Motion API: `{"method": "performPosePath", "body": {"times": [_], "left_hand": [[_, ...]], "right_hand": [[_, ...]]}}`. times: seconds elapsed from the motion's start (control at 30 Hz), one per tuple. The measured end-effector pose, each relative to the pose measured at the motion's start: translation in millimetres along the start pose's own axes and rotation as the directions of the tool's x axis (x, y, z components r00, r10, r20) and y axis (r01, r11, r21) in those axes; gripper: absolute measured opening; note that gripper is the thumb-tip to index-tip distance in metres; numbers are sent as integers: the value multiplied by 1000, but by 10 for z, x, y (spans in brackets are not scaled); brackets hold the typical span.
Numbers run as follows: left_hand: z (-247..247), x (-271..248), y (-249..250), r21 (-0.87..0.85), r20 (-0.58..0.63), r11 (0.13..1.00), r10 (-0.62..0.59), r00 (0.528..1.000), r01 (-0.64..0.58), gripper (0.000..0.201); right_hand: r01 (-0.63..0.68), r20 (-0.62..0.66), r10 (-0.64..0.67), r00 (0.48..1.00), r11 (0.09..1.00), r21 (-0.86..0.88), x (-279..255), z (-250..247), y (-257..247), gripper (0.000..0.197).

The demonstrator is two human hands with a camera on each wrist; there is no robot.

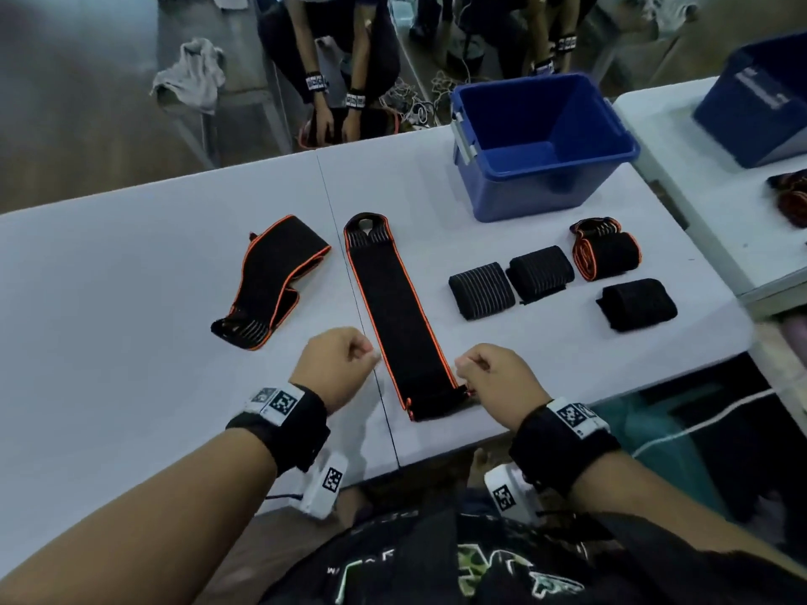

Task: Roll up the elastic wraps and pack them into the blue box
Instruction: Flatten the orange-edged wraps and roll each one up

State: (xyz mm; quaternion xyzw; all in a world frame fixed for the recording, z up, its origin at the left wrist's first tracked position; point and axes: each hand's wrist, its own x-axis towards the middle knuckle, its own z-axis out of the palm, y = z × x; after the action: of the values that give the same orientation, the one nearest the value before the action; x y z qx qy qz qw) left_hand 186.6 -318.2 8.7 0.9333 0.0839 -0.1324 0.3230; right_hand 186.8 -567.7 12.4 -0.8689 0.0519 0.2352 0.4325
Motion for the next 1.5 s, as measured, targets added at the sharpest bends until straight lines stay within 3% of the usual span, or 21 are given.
{"method": "performPosePath", "body": {"times": [0.1, 0.23, 0.4, 0.5, 0.6, 0.7, 0.87, 1.0, 1.07, 1.27, 1.5], "left_hand": [[86, -201, 38, 0, 34, 1000, 29, 999, -29, 11], [187, -320, 71, -36, -5, 999, 17, 1000, -18, 18], [251, -441, 58, -40, -37, 999, 23, 999, -25, 34], [269, -525, 41, -34, -46, 999, -7, 999, 5, 35], [321, -606, 35, -29, -17, 998, 46, 999, -47, 32], [409, -664, 32, -31, -30, 996, 88, 996, -89, 33], [485, -750, 47, -28, -35, 999, 28, 999, -29, 44], [532, -776, 61, -25, -86, 1000, 10, 996, -13, 23], [532, -757, 84, -18, -98, 999, -32, 995, 30, 23], [523, -676, 216, -79, -149, 982, -180, 972, 170, 37], [523, -648, 295, -142, -182, 940, -332, 926, 309, 15]], "right_hand": [[-40, 23, 38, 999, 995, 97, 46, -32, 47, 16], [-91, 102, 70, 992, 972, 215, 58, -10, -19, 12], [-100, 157, 62, 986, 963, 252, 42, 11, -74, 24], [-93, 176, 50, 983, 964, 249, 44, -19, -45, 31], [-63, 203, 14, 979, 969, 238, 41, -34, -47, 32], [11, 245, -53, 968, 986, 169, 28, -30, -50, 34], [218, 358, -128, 925, 950, -225, 29, -57, -34, 46], [350, 366, -216, 905, 867, -354, 42, -55, -66, 17], [362, 352, -222, 909, 839, -406, 82, -35, -48, 20], [310, 277, -219, 936, 885, -348, 181, -1, -37, 45], [241, 261, -144, 954, 889, -389, 272, 42, -107, 42]]}}
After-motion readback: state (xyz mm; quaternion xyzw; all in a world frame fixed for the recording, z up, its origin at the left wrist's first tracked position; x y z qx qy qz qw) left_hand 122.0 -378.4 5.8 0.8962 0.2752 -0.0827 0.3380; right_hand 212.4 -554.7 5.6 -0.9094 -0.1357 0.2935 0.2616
